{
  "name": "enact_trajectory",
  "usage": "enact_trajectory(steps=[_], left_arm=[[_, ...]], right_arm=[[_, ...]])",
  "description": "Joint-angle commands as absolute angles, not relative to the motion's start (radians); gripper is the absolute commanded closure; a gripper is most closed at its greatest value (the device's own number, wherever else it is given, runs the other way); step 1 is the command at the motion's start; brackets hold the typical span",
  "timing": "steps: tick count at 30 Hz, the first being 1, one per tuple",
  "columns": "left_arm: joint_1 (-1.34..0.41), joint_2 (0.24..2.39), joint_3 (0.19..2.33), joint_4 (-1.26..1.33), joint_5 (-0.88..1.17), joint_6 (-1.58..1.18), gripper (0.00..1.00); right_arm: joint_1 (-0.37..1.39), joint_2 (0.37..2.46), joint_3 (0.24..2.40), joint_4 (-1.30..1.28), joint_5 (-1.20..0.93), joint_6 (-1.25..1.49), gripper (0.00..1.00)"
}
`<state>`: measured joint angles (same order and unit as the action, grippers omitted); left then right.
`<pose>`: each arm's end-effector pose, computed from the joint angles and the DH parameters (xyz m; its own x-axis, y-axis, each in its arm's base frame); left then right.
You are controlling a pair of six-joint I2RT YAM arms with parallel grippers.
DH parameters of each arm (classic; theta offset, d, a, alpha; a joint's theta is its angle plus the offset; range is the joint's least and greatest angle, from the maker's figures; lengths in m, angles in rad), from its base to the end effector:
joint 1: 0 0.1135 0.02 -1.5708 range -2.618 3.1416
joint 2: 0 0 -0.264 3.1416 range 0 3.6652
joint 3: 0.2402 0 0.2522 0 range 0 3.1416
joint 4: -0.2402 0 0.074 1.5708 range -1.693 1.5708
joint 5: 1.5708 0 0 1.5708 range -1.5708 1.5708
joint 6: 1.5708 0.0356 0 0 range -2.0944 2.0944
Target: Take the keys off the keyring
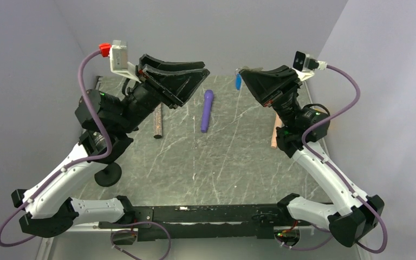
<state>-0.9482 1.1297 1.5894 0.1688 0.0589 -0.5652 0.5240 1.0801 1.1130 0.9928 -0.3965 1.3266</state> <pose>0.1084 -0.1546 0.5791 -0.1597 -0.6944 -0.7016 0.8919 0.2031 -0.4040 0.1610 0.1089 0.5057 -0.4371 0.7812 -0.4458 -0.8719 -0.2463 0.4233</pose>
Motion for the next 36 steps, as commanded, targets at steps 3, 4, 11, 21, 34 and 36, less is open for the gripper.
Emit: enact_trajectory(steps=[3,4,11,21,34,36], left_arm=[[-0.953,1.151,1.567,0.277,0.096,-0.567,0.55],[-0.953,1.159,1.568,0.278,0.099,-0.563,0.56],[-0.953,1.165,1.549,0.274,0.089,-0.552,0.59],[-0.953,1.257,1.637,0.262,0.177,-0.538,0.65],[-0.958,1.285,1.653,0.249,0.169,-0.529,0.70],[-0.958,1.286,1.655,0.247,0.171,-0.523,0.74]], right_arm=[[0.529,1.105,1.092,1.136,-0.362,1.336,1.00],[0.529,1.110,1.096,1.145,-0.371,1.337,1.00],[0.529,1.137,1.073,1.247,-0.366,1.382,1.00],[0.530,1.188,1.142,1.248,-0.390,1.433,1.00],[0.537,1.189,1.128,1.247,-0.411,1.431,1.00],[0.537,1.188,1.123,1.248,-0.413,1.433,1.00]])
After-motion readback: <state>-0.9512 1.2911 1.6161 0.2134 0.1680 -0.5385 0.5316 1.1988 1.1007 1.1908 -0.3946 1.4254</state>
